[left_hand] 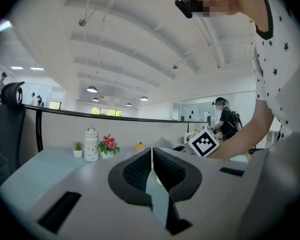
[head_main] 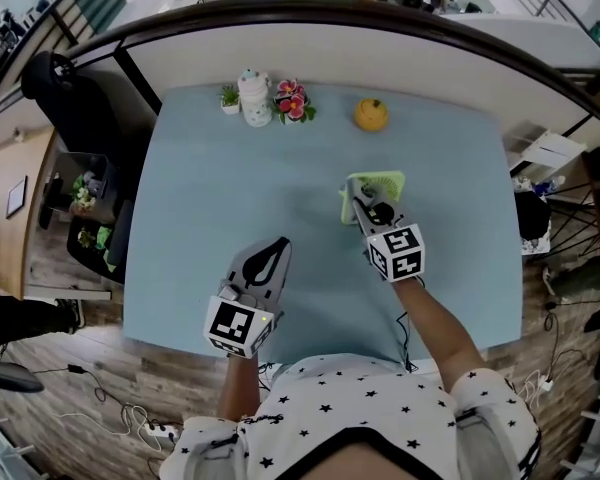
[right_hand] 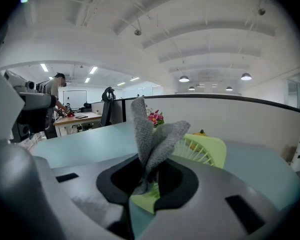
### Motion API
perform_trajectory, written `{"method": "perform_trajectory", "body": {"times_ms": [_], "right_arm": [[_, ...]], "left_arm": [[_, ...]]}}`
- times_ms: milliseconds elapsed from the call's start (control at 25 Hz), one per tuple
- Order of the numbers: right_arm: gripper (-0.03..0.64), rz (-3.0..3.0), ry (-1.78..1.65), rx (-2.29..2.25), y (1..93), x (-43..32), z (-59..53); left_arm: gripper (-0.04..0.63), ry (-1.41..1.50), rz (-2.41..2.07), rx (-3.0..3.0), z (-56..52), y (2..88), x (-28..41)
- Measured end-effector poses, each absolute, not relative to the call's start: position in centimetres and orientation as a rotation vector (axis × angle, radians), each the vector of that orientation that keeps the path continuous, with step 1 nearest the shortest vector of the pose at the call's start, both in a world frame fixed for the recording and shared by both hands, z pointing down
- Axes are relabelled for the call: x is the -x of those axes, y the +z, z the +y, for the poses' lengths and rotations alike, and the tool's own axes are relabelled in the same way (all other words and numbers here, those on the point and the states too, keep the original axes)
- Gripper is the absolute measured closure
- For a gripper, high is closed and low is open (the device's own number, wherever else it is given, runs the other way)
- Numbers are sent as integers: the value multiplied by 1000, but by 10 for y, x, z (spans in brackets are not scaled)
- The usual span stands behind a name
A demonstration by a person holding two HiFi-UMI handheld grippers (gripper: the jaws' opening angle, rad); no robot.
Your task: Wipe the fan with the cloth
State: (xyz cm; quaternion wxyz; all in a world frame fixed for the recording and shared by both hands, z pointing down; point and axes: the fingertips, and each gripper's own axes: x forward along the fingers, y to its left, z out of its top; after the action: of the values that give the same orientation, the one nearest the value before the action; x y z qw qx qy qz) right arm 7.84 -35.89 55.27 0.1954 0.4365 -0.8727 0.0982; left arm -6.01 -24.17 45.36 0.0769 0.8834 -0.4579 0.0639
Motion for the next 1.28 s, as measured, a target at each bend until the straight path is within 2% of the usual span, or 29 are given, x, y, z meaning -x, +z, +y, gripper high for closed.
{"method": "perform_trajectory", "body": {"times_ms": [800, 1280], "right_arm": [[555, -2273, 370, -1580, 552, -194, -379], [555, -2284, 399, -1593, 551, -197, -376]], "left_arm": [[561, 211, -1359, -2650, -240, 454, 55], [561, 213, -1361, -2648, -239, 456, 57]]}}
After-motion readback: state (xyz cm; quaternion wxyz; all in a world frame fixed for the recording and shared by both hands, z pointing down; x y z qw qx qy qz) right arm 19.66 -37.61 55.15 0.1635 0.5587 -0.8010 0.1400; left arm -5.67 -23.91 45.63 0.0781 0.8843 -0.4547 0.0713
